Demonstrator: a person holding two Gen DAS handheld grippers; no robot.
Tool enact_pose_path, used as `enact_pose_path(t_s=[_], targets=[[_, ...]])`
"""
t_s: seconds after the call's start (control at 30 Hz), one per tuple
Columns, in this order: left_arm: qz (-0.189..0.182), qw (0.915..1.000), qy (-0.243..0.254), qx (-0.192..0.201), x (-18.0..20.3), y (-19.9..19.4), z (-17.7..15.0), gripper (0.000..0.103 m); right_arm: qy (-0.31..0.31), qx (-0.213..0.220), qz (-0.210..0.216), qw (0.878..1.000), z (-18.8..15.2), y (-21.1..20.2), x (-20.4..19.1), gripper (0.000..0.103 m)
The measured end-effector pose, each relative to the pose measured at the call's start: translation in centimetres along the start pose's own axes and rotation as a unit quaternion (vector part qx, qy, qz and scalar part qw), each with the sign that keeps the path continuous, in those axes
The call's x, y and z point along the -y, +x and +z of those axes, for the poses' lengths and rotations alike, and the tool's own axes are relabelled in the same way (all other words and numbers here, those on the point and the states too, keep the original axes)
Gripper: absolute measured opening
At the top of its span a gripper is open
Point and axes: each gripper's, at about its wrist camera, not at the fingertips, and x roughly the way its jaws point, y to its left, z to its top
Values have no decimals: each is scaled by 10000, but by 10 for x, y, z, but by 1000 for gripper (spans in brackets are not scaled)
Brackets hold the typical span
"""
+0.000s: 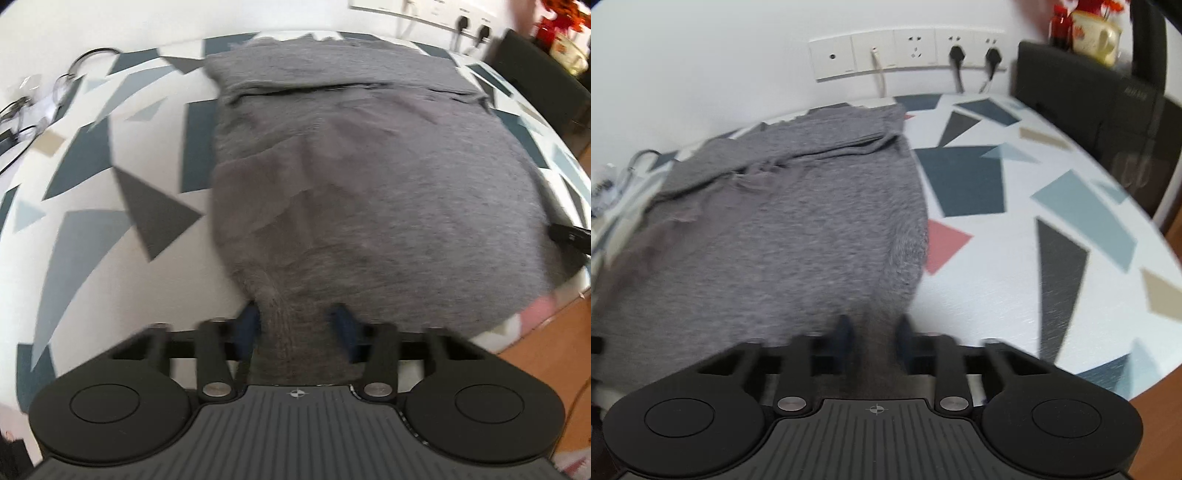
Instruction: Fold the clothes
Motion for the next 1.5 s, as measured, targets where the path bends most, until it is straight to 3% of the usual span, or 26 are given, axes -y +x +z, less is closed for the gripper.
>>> enact_pose_path(t_s=[0.07, 0.17, 0.33, 0.6, 0.77, 1.1, 1.3, 1.5], targets=[[-210, 9995, -229, -11, -4, 1, 3, 12, 241, -23, 169, 9996, 2, 1, 5, 11], [-321, 9977, -595, -18, -12, 0, 3, 11, 548, -39, 324, 9980, 3, -2, 13, 9], [-269, 9972, -689, 81, -15, -15, -14, 10, 679, -36, 466, 9966, -6, -21, 24, 9], [-575, 9966, -565, 183, -14, -63, -65, 10, 1113, -638, 936, 9873, -42, -66, 30, 9], [-763, 9909, -948, 572, -26, -84, -52, 10, 1438, -466, 1276, 9802, -23, -90, 32, 9], [-459, 9793, -1070, 1655, -35, -97, 61, 10, 1556, 829, 1359, 9749, 93, -70, 16, 9], [-197, 9811, -1021, 1634, -43, -64, 125, 10, 1668, 1078, 1299, 9714, 143, -29, 13, 9], [49, 9884, -854, 1254, -45, -3, 172, 10, 1648, 945, 1055, 9761, 178, 36, 9, 9]])
